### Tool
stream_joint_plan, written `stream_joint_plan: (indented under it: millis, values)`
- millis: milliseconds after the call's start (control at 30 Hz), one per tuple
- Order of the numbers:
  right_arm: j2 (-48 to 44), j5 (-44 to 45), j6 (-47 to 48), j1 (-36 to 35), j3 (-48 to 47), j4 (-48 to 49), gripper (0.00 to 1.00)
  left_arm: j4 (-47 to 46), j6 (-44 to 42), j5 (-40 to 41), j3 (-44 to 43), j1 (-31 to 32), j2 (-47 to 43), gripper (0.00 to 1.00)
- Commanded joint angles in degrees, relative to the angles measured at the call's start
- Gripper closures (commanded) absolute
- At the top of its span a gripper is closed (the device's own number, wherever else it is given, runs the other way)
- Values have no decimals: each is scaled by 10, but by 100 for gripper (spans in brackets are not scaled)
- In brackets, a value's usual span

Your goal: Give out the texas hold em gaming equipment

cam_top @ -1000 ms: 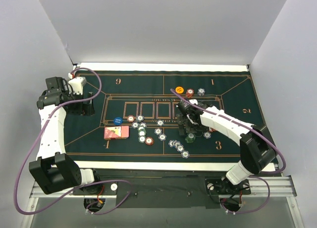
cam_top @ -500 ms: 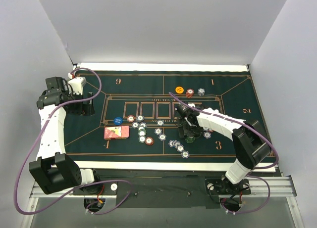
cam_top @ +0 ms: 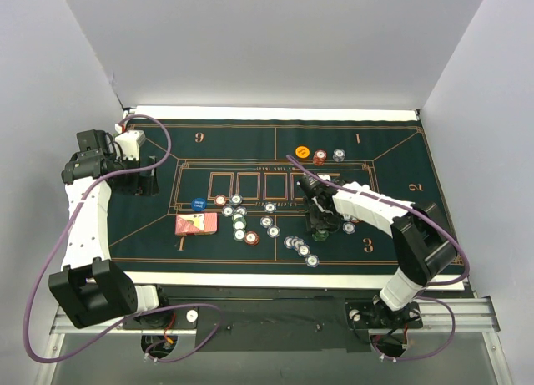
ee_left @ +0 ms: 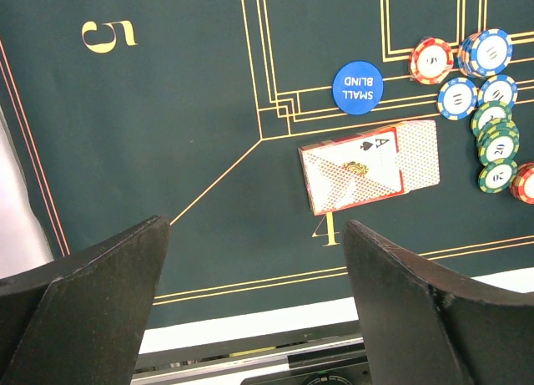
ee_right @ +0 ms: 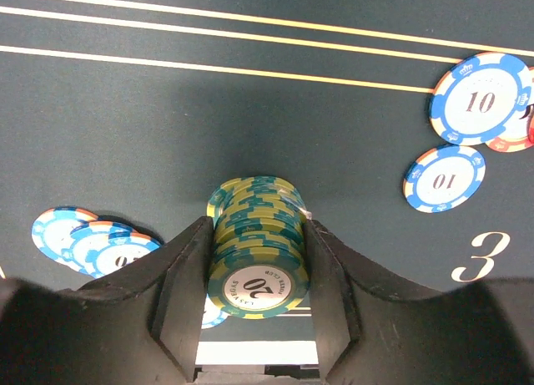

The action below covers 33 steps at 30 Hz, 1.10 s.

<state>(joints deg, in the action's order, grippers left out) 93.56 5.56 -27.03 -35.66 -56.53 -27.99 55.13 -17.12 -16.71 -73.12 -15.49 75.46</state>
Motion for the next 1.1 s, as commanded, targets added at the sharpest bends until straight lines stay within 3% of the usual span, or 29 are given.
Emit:
stream_joint_plan:
  millis: [0, 467, 633, 1067]
  values:
    - [-20, 11, -6, 4, 5, -20, 60, 4, -6, 1, -24, -4, -17, 4]
    - [-55, 13, -1, 24, -51, -80, 65, 1, -10, 4, -18, -3, -15, 4]
    - [-41, 2, 0, 66, -83, -87, 66, 0, -12, 3, -16, -3, -15, 4]
    - [159, 10, -38, 253, -338, -88, 68, -4, -12, -5, -18, -4, 7, 4]
